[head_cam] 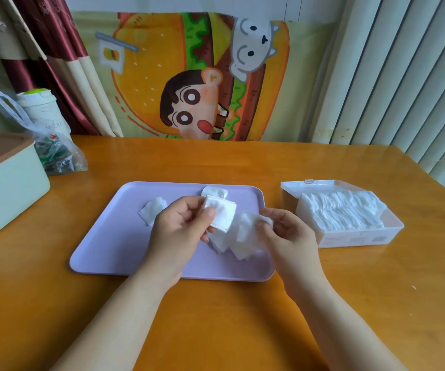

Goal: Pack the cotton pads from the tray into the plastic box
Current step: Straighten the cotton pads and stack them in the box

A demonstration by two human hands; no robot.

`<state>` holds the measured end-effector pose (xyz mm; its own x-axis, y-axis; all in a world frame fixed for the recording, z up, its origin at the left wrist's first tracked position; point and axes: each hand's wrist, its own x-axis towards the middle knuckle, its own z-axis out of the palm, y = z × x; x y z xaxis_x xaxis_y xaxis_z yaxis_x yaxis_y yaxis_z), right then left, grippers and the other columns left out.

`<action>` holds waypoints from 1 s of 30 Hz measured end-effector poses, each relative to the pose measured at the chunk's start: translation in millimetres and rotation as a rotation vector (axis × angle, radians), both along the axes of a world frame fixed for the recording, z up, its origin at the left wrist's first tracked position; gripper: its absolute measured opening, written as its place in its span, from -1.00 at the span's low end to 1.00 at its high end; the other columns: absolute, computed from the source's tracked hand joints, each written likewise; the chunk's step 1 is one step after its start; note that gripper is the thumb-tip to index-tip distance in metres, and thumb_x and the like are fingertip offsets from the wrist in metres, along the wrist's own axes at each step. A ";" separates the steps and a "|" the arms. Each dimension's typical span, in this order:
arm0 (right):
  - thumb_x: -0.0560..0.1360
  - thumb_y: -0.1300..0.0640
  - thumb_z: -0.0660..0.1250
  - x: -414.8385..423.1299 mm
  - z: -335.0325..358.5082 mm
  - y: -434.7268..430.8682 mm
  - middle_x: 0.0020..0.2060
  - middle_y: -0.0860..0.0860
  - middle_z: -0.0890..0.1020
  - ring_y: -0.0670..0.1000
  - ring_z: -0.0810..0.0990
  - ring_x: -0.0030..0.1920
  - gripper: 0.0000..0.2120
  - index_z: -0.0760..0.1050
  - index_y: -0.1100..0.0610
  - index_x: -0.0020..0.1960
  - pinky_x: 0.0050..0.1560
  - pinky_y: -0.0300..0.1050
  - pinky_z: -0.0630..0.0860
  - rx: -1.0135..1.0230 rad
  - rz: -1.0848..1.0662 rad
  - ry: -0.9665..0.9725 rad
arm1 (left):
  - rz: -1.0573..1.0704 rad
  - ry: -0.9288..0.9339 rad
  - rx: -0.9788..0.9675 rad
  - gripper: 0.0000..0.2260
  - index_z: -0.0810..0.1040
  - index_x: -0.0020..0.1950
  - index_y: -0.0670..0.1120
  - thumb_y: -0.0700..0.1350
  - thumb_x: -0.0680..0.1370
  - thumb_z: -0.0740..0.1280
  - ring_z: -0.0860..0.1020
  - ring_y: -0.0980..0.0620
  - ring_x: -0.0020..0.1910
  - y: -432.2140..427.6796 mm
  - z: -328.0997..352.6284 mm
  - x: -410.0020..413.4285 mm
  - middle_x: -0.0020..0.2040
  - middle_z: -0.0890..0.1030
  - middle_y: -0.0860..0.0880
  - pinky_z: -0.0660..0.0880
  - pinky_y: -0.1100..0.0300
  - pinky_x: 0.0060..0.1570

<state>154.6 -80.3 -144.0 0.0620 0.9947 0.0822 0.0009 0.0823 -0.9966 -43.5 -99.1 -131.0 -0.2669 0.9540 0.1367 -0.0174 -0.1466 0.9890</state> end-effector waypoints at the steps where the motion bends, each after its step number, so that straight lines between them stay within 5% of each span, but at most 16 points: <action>1: 0.61 0.26 0.42 0.1 0.7 0.1 -0.14 -0.07 0.78 -0.13 0.70 -0.15 -0.81 0.68 -0.01 0.11 -0.10 -0.23 0.60 -0.013 0.014 0.017 | -0.113 -0.138 -0.033 -0.91 0.65 0.11 -0.14 -0.25 0.63 0.39 0.65 0.00 -0.23 -3.3 3.7 4.1 -0.08 0.73 -0.13 0.56 0.17 -0.24; 3: 0.61 0.28 0.43 1.2 2.9 -0.1 -0.10 0.03 0.79 -0.02 0.74 -0.10 -0.80 0.67 0.04 0.16 -0.03 -0.11 0.66 -0.041 0.068 0.065 | -0.232 -0.183 -0.083 -0.91 0.59 0.11 -0.22 -0.29 0.62 0.39 0.68 -0.07 -0.22 -8.0 3.5 13.5 -0.06 0.73 -0.19 0.57 0.14 -0.27; 7: 0.62 0.41 0.34 3.0 7.3 -1.7 -0.05 0.23 0.78 0.25 0.78 -0.05 -0.74 0.64 0.20 0.23 0.06 0.03 0.72 -0.123 0.252 0.177 | -0.188 0.070 -0.136 -0.91 0.60 0.09 -0.16 -0.23 0.61 0.44 0.62 0.10 -0.31 -9.2 -7.5 23.0 -0.13 0.75 -0.11 0.51 0.24 -0.29; 12: 0.67 0.36 0.30 4.9 6.3 0.5 0.02 0.22 0.77 0.19 0.77 0.01 -0.76 0.61 0.21 0.28 0.09 0.00 0.72 -0.134 0.314 0.188 | -0.180 0.076 -0.145 -0.93 0.65 0.05 -0.13 -0.24 0.59 0.46 0.62 0.17 -0.23 -8.2 -10.5 19.1 -0.20 0.70 0.05 0.46 0.40 -0.29; 19: 0.68 0.30 0.30 7.6 5.4 1.3 0.05 0.20 0.77 0.16 0.77 0.04 -0.76 0.61 0.21 0.31 0.09 0.00 0.71 -0.122 0.378 0.186 | -0.133 0.140 -0.113 -0.93 0.68 0.06 -0.10 -0.22 0.60 0.46 0.71 -0.05 -0.08 -7.0 -13.2 15.2 -0.07 0.75 -0.10 0.62 0.23 -0.05; 25: 0.67 0.26 0.35 8.8 -1.3 7.2 0.00 0.16 0.78 0.20 0.76 0.04 -0.82 0.67 0.16 0.22 0.08 0.06 0.72 -0.114 0.171 0.147 | -0.240 0.018 -0.074 -0.97 0.64 0.02 -0.12 -0.22 0.60 0.45 0.53 0.05 -0.30 -7.1 -4.5 3.5 -0.23 0.62 -0.06 0.48 0.29 -0.29; 30: 0.68 0.30 0.32 7.3 4.2 2.2 0.00 0.24 0.77 0.18 0.76 -0.05 -0.81 0.64 0.19 0.24 0.03 -0.02 0.73 -0.116 0.306 0.174 | -0.266 0.083 -0.074 -0.95 0.68 0.02 -0.12 -0.23 0.58 0.48 0.59 0.02 -0.23 -7.5 -8.9 9.7 -0.16 0.71 -0.04 0.56 0.22 -0.16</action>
